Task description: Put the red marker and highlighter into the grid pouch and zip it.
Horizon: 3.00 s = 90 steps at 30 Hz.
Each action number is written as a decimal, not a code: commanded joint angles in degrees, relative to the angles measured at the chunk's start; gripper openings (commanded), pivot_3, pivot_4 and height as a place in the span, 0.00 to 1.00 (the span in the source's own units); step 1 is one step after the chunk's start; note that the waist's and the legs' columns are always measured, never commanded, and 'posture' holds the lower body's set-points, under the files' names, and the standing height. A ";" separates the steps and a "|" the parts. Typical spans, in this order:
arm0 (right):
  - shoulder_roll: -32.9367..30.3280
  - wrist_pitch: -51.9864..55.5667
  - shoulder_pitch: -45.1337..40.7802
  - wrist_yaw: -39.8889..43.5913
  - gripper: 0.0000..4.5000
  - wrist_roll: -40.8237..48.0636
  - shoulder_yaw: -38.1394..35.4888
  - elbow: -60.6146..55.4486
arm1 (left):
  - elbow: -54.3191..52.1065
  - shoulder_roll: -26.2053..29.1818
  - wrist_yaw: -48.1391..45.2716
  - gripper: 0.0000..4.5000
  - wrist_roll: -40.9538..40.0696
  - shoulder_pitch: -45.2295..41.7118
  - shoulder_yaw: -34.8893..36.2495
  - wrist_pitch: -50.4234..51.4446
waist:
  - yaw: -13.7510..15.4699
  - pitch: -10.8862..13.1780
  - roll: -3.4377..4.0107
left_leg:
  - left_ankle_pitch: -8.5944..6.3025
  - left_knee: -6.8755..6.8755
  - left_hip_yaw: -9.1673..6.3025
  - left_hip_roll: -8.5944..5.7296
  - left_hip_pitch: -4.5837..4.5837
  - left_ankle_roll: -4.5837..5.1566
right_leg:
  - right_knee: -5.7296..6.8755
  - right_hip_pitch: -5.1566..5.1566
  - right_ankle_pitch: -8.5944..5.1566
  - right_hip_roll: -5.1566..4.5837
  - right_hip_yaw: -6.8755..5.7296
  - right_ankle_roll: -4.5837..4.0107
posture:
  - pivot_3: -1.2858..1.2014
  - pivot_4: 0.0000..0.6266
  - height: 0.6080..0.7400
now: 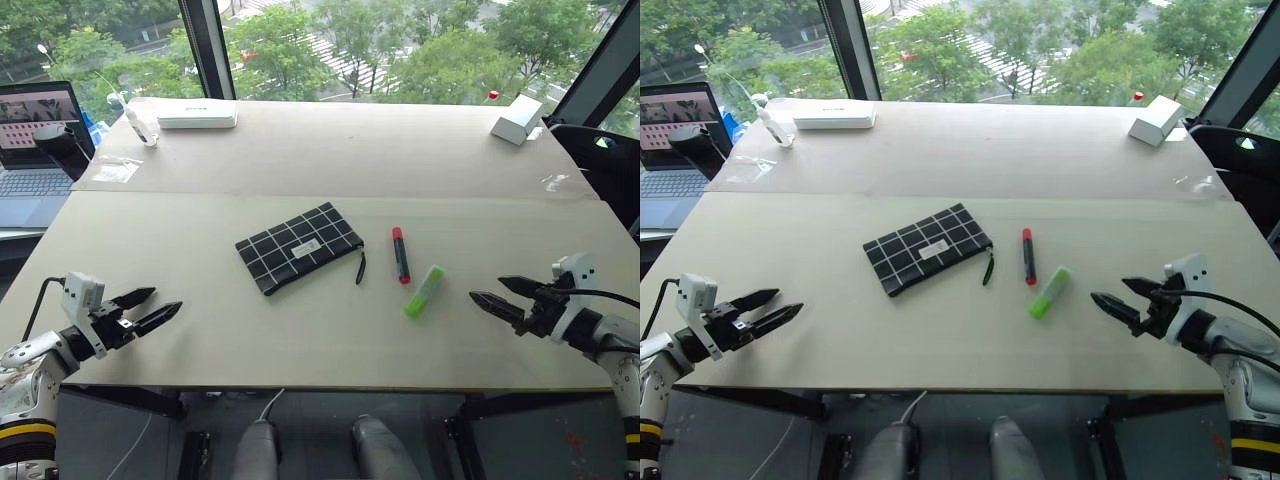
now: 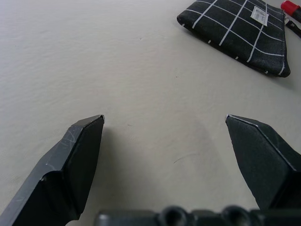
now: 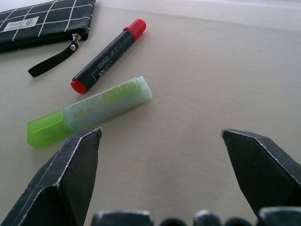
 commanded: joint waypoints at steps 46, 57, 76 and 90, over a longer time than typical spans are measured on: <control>26.29 -9.81 -44.89 -21.40 0.01 -30.62 35.81 25.54 | -0.32 2.11 -1.48 1.00 24.95 -17.37 -23.47 -40.82 | -0.45 0.00 -0.04 | 0.02 0.16 -0.10 -0.03 -0.84 0.02 | 0.52 -0.99 0.28 -0.02 -0.18 -0.47 | 0.52 0.24 1.00; 25.45 -12.51 -42.35 -15.82 0.01 -37.61 42.13 25.09 | 0.06 1.55 -1.86 1.00 25.06 -19.19 -24.02 -40.78 | -1.01 0.00 -0.04 | 0.02 0.19 -0.26 -0.03 -0.84 0.02 | 0.53 -0.90 0.29 -0.04 -0.34 -0.47 | 0.52 0.24 1.00; 25.28 -14.31 -43.63 -15.39 0.01 -40.06 40.96 25.22 | 24.32 -4.48 12.95 1.00 41.88 -29.28 -33.87 -67.77 | 0.00 -0.15 0.00 | 0.03 0.41 -0.59 -0.07 -0.30 0.03 | 0.56 -0.11 0.30 -0.03 -0.66 -0.50 | 0.52 0.24 1.00; 24.92 -14.90 -43.64 -16.03 0.01 -40.10 40.02 25.95 | 38.31 -6.39 22.24 1.00 48.84 -38.13 -39.11 -79.71 | 0.45 -0.14 0.00 | 0.03 0.41 -0.71 -0.12 -0.10 0.03 | 0.51 0.15 0.29 -0.04 -0.75 -0.49 | 0.52 0.24 1.00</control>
